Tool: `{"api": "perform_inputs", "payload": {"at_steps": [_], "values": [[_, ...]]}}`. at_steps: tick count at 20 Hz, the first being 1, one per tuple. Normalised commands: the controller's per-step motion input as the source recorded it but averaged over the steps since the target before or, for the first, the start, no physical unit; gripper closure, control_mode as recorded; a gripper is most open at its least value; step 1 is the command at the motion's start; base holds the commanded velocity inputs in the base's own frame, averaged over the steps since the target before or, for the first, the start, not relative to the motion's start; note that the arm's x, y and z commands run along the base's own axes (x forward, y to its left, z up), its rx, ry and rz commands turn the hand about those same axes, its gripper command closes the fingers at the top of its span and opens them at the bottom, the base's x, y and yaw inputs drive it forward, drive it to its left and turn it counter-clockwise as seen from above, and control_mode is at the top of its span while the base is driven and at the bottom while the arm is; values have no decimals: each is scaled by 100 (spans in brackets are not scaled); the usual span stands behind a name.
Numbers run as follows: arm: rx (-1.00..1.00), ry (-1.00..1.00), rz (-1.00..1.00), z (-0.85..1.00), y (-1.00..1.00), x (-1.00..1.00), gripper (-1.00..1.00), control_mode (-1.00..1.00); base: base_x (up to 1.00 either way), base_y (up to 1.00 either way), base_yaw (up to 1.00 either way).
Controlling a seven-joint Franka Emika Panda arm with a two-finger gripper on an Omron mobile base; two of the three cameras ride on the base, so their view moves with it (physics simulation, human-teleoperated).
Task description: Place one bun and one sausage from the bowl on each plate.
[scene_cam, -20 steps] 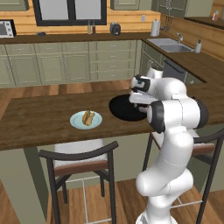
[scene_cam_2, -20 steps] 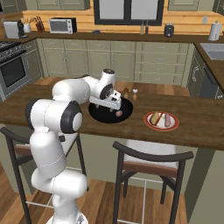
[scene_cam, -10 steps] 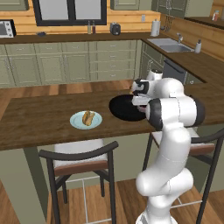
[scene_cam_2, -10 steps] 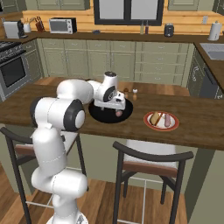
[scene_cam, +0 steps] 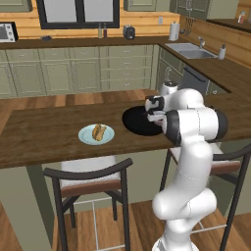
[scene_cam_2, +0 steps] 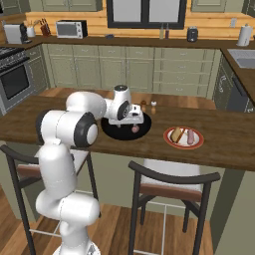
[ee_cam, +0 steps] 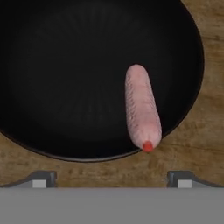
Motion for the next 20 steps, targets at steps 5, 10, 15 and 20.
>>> {"api": "perform_inputs", "payload": {"at_steps": [5,10,15,20], "values": [[-4,0,7,0,-15,62,-100,-100,0,0,0],[-4,0,7,-5,-11,55,-100,-100,0,0,0],[-6,0,9,-47,-23,23,-100,-100,0,0,0],[-7,0,7,-50,-13,0,-100,-100,0,0,0]]}}
